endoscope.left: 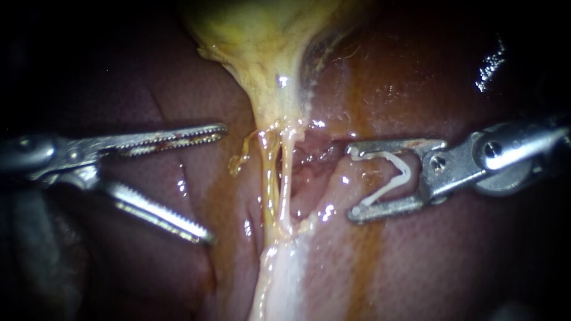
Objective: Grabbing gallbladder
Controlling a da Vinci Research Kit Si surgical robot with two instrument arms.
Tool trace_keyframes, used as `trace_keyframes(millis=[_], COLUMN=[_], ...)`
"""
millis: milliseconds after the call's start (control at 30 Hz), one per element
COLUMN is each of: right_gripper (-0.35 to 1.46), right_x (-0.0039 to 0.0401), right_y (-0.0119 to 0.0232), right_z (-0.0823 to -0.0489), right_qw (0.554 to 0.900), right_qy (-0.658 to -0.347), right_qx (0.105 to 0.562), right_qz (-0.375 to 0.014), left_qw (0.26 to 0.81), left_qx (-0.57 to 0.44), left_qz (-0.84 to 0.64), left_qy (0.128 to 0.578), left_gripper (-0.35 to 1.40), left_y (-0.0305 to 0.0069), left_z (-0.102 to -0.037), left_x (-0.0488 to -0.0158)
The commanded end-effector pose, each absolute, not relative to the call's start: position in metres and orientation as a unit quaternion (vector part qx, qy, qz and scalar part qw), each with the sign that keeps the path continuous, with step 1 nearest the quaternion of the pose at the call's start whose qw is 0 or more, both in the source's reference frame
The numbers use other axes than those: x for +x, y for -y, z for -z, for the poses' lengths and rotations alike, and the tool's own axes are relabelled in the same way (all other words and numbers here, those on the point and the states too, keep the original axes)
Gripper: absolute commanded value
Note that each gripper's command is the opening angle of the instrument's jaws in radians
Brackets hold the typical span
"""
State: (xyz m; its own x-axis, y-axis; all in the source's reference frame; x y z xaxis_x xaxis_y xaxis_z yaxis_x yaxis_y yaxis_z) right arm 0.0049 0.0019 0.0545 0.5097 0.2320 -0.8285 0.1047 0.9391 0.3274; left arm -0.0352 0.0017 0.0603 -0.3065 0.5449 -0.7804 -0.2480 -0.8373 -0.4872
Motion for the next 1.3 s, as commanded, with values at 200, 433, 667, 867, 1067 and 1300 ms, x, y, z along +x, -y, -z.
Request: trace_keyframes(millis=[200, 433, 667, 867, 1067, 1300], right_gripper=[0.50, 0.50, 0.50, 0.50, 0.50, 0.50], right_x=[0.0048, 0.0048, 0.0048, 0.0048, 0.0049, 0.0049], right_y=[-0.0019, -0.0019, -0.0019, -0.0019, -0.0019, -0.0019], right_z=[-0.0545, -0.0545, -0.0545, -0.0544, -0.0545, -0.0545], right_qw=[0.852, 0.852, 0.852, 0.852, 0.852, 0.852], right_qy=[-0.494, -0.494, -0.494, -0.494, -0.494, -0.494], right_qx=[0.171, 0.171, 0.171, 0.171, 0.171, 0.171], right_qz=[-0.037, -0.037, -0.037, -0.037, -0.037, -0.037], left_qw=[0.248, 0.247, 0.246, 0.245, 0.248, 0.248], left_qx=[-0.534, -0.534, -0.534, -0.534, -0.534, -0.528], left_qz=[-0.796, -0.796, -0.797, -0.797, -0.796, -0.799], left_qy=[0.141, 0.141, 0.140, 0.139, 0.141, 0.146], left_gripper=[1.21, 1.16, 1.10, 0.88, 0.41, 0.05], left_y=[-0.0026, -0.0048, -0.0067, -0.0070, -0.0068, -0.0069], left_z=[-0.0611, -0.0634, -0.0660, -0.0667, -0.0664, -0.0663], left_x=[-0.0350, -0.0355, -0.0369, -0.0370, -0.0368, -0.0365])
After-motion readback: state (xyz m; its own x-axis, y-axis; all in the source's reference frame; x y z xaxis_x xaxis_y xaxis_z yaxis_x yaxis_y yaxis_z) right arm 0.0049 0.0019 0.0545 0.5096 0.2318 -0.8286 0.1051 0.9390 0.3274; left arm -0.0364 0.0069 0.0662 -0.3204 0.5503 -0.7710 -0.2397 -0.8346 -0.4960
